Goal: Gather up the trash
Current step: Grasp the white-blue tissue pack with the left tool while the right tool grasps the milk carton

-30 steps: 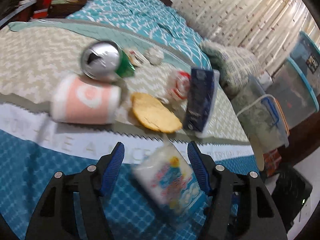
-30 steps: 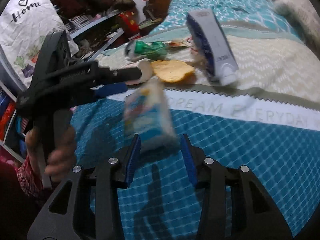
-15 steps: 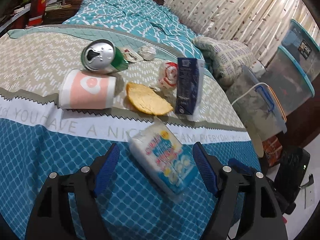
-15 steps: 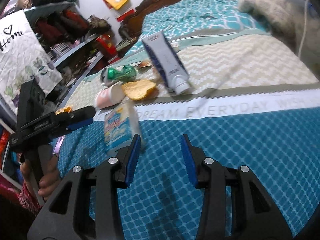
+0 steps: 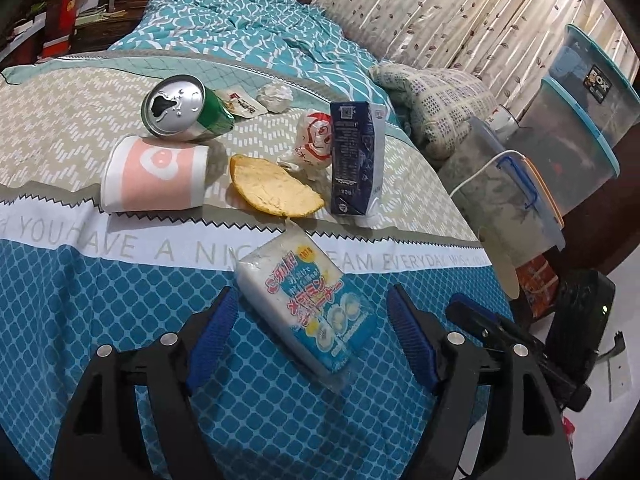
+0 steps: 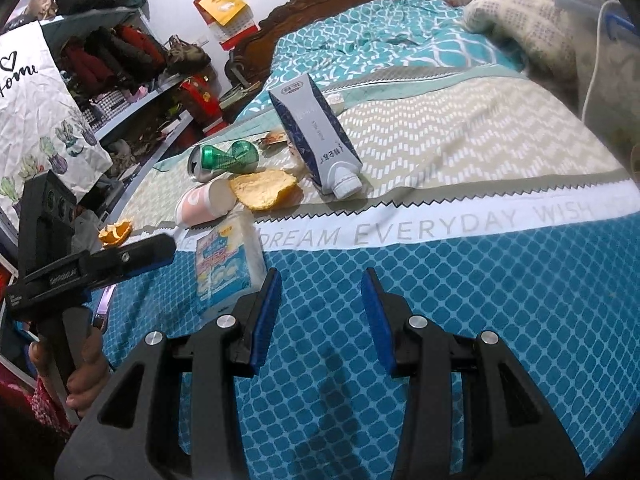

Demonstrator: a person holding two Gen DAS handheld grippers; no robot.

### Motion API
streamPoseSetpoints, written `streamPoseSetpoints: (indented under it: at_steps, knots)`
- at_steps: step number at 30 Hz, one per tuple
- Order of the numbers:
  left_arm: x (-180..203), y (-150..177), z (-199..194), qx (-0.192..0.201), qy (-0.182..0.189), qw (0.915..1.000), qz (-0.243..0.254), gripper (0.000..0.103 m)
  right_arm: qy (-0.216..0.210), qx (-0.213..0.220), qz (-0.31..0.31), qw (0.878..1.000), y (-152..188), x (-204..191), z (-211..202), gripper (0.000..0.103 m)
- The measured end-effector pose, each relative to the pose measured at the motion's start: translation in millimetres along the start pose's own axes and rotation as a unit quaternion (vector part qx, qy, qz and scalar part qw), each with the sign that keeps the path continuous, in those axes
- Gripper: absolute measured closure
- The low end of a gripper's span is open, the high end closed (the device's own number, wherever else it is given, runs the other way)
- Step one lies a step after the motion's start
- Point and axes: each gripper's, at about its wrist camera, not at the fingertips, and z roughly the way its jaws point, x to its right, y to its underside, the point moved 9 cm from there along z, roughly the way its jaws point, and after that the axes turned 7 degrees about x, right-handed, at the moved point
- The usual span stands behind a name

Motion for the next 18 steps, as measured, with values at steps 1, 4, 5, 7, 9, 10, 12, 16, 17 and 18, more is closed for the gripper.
streamPoseSetpoints:
  at_steps: [1,4,5,7,9,10,12,16,17,18]
  knots:
    - [-0.8,0.1,0.4,-0.002,0.003,1.0,-0.002,0.03,0.001,0.0,0.001,1.0,-1.3,2.0,2.8,0.058]
    - [-4.2,1.3,1.9,-0.009,0.013,0.9998,-0.009,0.03,0.025,-0.005,0.007,1.0,-5.2,15.3,19.3,0.058]
    - [-4.5,2.1,3.1,-0.013,0.015,0.9997,-0.011,0.03,0.032,-0.009,0.013,0.999,-5.8,20.8,26.6,0.058]
    - [-5.6,5.0,7.0,-0.024,0.021,0.9994,-0.015,0.026,0.039,-0.012,0.01,0.999,-6.1,23.3,36.7,0.058]
    - [-5.9,7.5,12.6,-0.033,0.022,0.999,-0.019,0.022,0.048,-0.018,-0.002,0.999,-4.6,22.8,46.0,0.058]
    - [-5.5,8.7,15.1,-0.037,0.023,0.9988,-0.021,0.017,0.05,-0.022,-0.008,0.998,-2.8,21.3,50.4,0.058]
    - [-5.0,9.8,22.8,-0.046,0.025,0.9983,-0.026,0.016,0.042,-0.034,-0.017,0.998,3.2,11.6,59.2,0.058]
    - [-7.1,9.1,40.5,-0.06,0.022,0.9972,-0.039,0.014,-0.03,-0.064,-0.072,0.995,23.2,-42.0,66.3,0.058]
    - [-7.2,8.5,44.0,-0.061,0.02,0.9971,-0.041,0.014,-0.056,-0.074,-0.08,0.992,27.2,-54.3,65.7,0.058]
    - [-7.7,7.6,48.0,-0.061,0.015,0.9972,-0.04,0.014,-0.065,-0.076,-0.09,0.991,28.0,-59.9,64.5,0.059]
